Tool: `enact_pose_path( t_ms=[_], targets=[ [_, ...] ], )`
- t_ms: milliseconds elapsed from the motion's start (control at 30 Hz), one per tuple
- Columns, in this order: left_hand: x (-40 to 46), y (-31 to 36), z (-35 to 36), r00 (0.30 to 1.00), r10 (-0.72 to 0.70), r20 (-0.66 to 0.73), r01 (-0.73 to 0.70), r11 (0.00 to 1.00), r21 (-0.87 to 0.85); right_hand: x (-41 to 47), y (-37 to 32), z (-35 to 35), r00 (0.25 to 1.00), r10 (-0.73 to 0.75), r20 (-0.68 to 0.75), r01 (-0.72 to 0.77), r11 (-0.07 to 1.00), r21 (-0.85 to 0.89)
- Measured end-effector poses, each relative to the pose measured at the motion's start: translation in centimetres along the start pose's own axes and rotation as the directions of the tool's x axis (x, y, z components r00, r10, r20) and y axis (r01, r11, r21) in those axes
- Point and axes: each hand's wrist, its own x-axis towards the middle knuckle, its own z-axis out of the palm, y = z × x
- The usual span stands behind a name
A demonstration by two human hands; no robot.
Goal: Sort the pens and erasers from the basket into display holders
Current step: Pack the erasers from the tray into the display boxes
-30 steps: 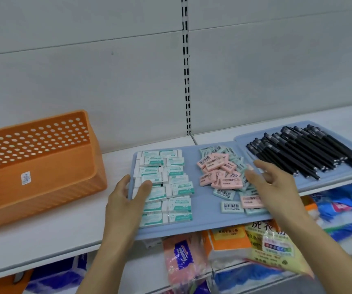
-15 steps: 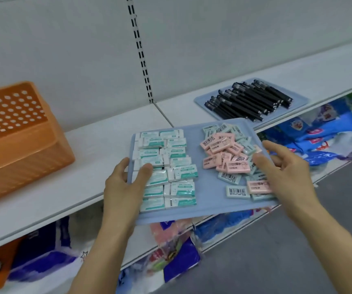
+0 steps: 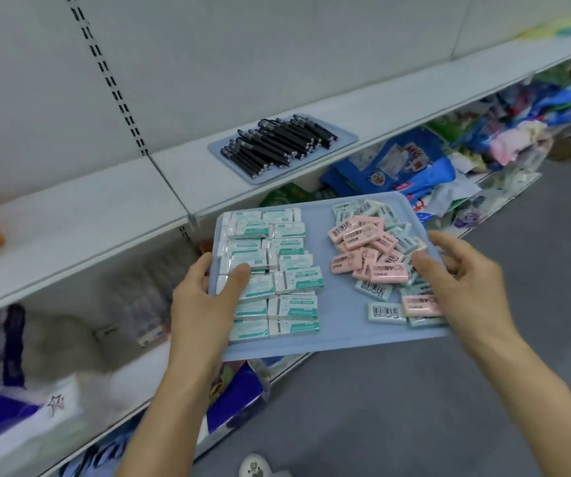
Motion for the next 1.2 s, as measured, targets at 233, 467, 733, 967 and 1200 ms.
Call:
enact_pose_path(
  t_ms=[233, 467, 733, 967, 1200],
  targets=[
    [-4.7, 0.4, 8.6, 0.992, 0.011, 0.126, -0.013, 1.0, 0.016, -2.5, 2.9, -10.1, 0.992, 0.036, -0.124, -0.04, 0.999, -0.028],
    [-3.6, 0.4, 16.4, 0.969, -0.009, 0.248, 0.005, 1.0, 0.019, -1.0, 5.6, -16.4, 0.957, 0.103, -0.271, -0.107, 0.994, 0.001],
    [2.5, 0.2, 27.0, 0.941, -0.017, 0.338, -0.004, 0.998, 0.062, 6.6, 8.0, -21.5, 0.923, 0.13, -0.361, -0.124, 0.991, 0.041],
    [9.3, 0.6, 37.2, 0.909, -0.002, 0.416, -0.033, 0.997, 0.076, 15.7, 9.5, -25.7, 0.893, 0.142, -0.427, -0.119, 0.99, 0.079],
    [14.5, 1.6, 48.9, 0.891, -0.002, 0.454, -0.043, 0.995, 0.087, 25.1, 11.8, -32.4, 0.87, 0.134, -0.475, -0.103, 0.991, 0.091]
  ],
)
